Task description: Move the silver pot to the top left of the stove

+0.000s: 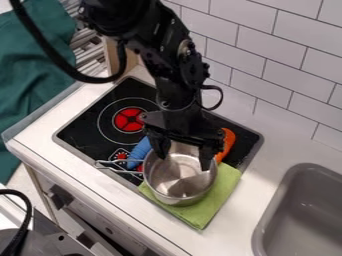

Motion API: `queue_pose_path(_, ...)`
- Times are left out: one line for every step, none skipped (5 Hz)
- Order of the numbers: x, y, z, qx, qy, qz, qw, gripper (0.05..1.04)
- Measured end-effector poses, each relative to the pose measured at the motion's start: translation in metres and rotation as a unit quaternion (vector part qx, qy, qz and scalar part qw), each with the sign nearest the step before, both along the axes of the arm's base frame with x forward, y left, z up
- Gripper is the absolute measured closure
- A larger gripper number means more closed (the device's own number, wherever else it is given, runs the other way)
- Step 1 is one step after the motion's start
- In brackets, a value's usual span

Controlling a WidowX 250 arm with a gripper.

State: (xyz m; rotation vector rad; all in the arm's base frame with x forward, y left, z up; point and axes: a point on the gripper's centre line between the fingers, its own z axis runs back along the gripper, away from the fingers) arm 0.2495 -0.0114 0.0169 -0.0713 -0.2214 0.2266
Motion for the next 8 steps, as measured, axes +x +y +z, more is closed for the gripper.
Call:
queue_pose_path(-0.008,-0.022,0.011,0.014,-0.025,-0.044,0.9986,0.082)
queue_pose_path(-0.017,-0.027,0.018,0.020,-0.046,-0.033,0.9982,0.082)
queue_pose_path(-0.017,-0.032,0.008,0.003,-0.032,-0.033,0.9989,0.082)
queue_pose_path(-0.007,-0.036,-0.018,-0.015,0.015,-0.031,0.9993,0.082)
queue_pose_path(-0.001,-0.035,-0.031,-0.023,0.042,-0.021,0.9986,0.082)
queue_pose_path(0.004,-0.033,-0.043,-0.033,0.057,-0.020,0.9976,0.119)
queue_pose_path(0.006,-0.032,-0.045,-0.035,0.051,-0.021,0.9978,0.426)
queue_pose_path(0.009,-0.032,-0.044,-0.037,0.042,-0.019,0.9982,0.713)
